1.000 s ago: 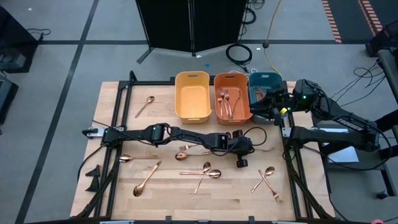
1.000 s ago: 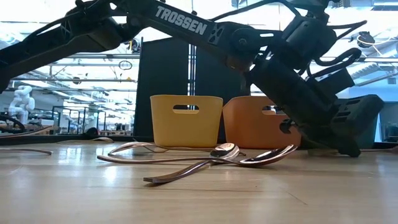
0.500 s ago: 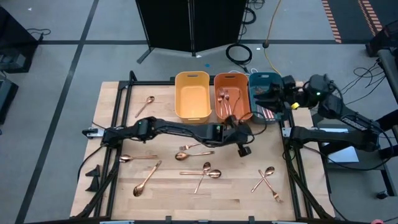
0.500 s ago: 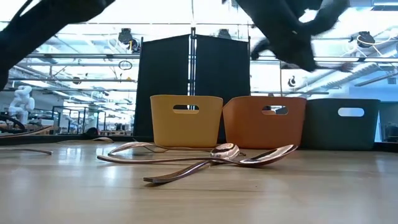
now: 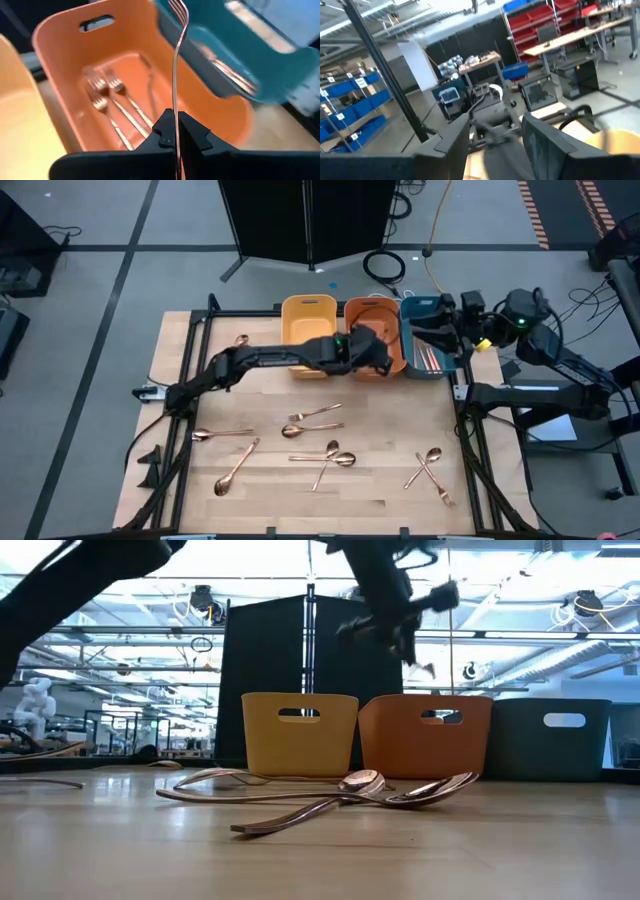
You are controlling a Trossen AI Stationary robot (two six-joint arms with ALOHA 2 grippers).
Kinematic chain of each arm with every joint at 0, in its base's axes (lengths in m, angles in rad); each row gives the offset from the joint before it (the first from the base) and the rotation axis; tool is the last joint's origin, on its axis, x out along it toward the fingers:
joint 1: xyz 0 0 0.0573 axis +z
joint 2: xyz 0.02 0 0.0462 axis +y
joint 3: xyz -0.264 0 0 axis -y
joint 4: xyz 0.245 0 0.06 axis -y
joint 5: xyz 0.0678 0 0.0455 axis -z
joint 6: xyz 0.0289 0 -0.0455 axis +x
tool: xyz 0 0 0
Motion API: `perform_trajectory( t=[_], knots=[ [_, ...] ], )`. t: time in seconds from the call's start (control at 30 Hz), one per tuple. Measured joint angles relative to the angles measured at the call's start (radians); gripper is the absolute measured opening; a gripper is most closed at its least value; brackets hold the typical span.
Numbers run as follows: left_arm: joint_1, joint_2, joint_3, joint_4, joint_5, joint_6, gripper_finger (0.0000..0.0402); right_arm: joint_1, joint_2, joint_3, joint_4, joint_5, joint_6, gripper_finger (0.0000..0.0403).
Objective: Sort silverware
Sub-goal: Put the copper fork into the orange bin
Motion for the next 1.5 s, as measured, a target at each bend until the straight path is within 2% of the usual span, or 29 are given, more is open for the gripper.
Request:
perform_trajectory(
  t=[0.2,0.43,0.83,0.93,1.07,1.17,1.3,1.4,1.5],
  knots=[
    [0.054,0.016,-0.003,-0.116,0.009,-0.081,0.0,0.0,0.012,0.0,-0.056,-0.005,0.004,0.0169],
    [0.078,0.016,-0.003,-0.109,0.005,-0.082,0.0007,0.0,0.012,0.0,-0.074,-0.005,-0.005,0.0169],
    [0.125,0.048,-0.002,0.063,0.024,-0.072,0.0105,0.0,0.012,0.0,-0.09,-0.007,-0.014,0.0169],
    [0.128,0.048,-0.002,0.058,0.043,-0.023,0.0123,0.0,0.012,0.0,-0.116,-0.008,-0.014,0.0169],
    [0.121,0.022,-0.002,0.077,0.096,0.143,0.0127,0.0,0.013,0.0,-0.144,-0.008,-0.014,0.0169],
    [0.088,-0.015,0.002,0.069,0.201,0.27,0.0127,0.0,0.011,0.0,-0.158,-0.009,-0.021,0.0169],
    [-0.01,-0.031,0.002,0.011,0.372,0.391,0.0127,0.001,0.01,0.0,-0.205,-0.016,-0.04,0.0169],
    [-0.1,-0.031,0.001,-0.087,0.386,0.461,0.0128,0.004,0.01,0.0,-0.256,-0.024,-0.04,0.0169],
    [-0.197,-0.034,0.001,-0.196,0.348,0.476,0.0128,0.017,0.011,0.0,-0.306,-0.054,-0.056,0.0169]
  ],
)
